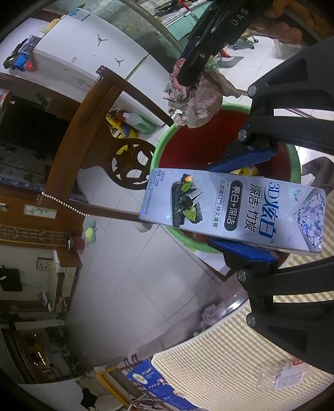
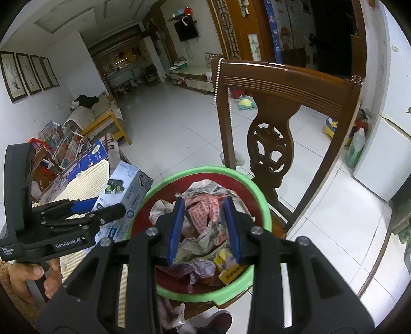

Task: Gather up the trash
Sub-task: 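Open both tools to drop the box and paper into the bucket, then move both open tools back over the table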

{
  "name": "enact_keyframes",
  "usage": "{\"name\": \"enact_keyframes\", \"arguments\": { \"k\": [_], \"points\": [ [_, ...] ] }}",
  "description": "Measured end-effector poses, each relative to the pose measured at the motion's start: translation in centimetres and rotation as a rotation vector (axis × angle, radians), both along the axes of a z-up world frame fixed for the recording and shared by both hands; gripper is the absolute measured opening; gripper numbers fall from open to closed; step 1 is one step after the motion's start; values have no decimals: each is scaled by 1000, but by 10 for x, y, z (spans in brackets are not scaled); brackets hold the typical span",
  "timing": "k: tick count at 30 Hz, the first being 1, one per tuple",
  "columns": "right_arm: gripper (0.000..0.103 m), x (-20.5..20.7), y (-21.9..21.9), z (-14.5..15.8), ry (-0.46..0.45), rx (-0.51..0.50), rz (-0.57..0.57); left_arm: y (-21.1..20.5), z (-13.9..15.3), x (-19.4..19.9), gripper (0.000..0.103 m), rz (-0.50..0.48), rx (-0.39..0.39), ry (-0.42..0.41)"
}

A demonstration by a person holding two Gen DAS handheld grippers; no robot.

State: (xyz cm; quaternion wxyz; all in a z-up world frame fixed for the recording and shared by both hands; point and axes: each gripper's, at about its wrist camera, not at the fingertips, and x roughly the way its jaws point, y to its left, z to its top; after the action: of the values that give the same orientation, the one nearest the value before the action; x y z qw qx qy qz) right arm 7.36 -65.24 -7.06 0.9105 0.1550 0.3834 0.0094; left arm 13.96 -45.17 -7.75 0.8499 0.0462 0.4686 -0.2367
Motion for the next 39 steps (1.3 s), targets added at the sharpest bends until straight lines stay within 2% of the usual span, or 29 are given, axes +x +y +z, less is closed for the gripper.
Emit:
{"name": "enact_keyframes", "arguments": {
  "k": [14,15,16,17,18,24,33,36,39],
  "points": [
    [32,4,-7,-2,9,2,-6,-12,-7,8,51,-30,-5,25],
    [35,4,-7,-2,10,5,-11,-12,-7,8,51,-36,-8,24],
    [37,5,-6,-2,11,9,-17,-11,-6,7,56,-37,-5,20],
    [45,4,-7,-2,11,19,-26,-10,-5,6,64,-33,-7,12],
    [50,4,-7,-2,5,26,-32,-9,-3,6,66,-32,-13,6],
    [50,4,5,3,-2,19,-24,8,6,2,66,-11,-36,-16],
    [50,2,49,10,-8,8,26,60,16,-12,67,64,-66,-28],
    [54,3,74,12,-9,7,58,94,19,-20,73,126,-76,-24],
    [55,7,108,11,1,7,116,139,17,-31,76,217,-92,-9]
  ]
}}
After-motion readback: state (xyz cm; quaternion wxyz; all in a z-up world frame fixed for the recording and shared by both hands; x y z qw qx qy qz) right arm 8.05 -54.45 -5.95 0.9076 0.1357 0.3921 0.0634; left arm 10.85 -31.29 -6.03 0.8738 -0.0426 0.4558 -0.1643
